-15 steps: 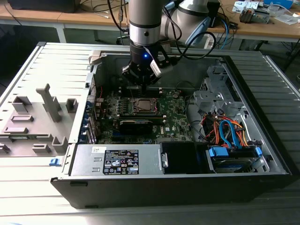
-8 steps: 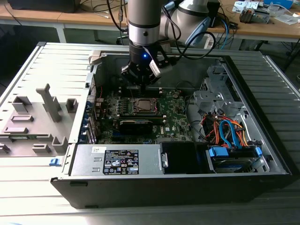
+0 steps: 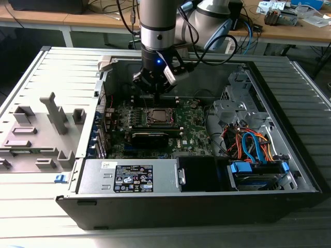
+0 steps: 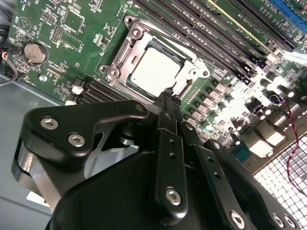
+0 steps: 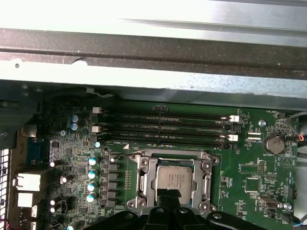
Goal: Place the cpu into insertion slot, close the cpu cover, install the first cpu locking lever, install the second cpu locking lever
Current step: 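Install the first cpu locking lever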
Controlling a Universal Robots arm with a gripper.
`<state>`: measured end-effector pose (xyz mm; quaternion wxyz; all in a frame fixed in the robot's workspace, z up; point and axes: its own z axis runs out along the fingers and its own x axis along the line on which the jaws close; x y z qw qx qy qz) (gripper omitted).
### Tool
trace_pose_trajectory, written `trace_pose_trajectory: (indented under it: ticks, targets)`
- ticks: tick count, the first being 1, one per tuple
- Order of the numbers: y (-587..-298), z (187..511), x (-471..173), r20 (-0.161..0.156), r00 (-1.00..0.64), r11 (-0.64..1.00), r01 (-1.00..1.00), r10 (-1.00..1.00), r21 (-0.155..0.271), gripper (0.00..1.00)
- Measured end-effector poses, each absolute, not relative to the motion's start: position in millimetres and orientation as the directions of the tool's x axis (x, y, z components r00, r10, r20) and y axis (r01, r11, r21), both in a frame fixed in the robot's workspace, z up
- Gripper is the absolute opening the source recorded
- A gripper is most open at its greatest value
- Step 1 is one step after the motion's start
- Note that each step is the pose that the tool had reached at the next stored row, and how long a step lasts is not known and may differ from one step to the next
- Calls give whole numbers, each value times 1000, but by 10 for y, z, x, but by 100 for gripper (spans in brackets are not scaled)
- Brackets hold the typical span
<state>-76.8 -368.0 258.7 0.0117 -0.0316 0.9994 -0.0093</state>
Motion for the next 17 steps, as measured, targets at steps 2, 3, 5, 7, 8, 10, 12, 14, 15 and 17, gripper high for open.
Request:
trace_pose_trajectory:
  ticks: [2,3,5,7,8,10,12,14,15,17]
  targets:
    - [-3680,2587,-771,-23,-998,998,-63,-63,-19,11]
    - [-3680,2587,-772,-23,-998,998,-63,-63,-19,11]
    - [-3680,2587,-775,-23,-998,998,-63,-63,-19,11]
    - [-3680,2587,-776,-23,-998,998,-63,-63,-19,11]
    - [-3680,2587,-776,-23,-998,998,-63,-63,-19,11]
    - [-3680,2587,-777,-23,-998,998,-63,-63,-19,11]
    - [-3680,2587,-777,-23,-998,998,-63,-63,-19,11]
    - [-3680,2587,-777,-23,-998,998,-63,-63,-19,11]
    - [-3680,2587,-778,-23,-998,998,-63,-63,-19,11]
    - [-3675,2587,-797,-23,-998,998,-63,-63,-19,11]
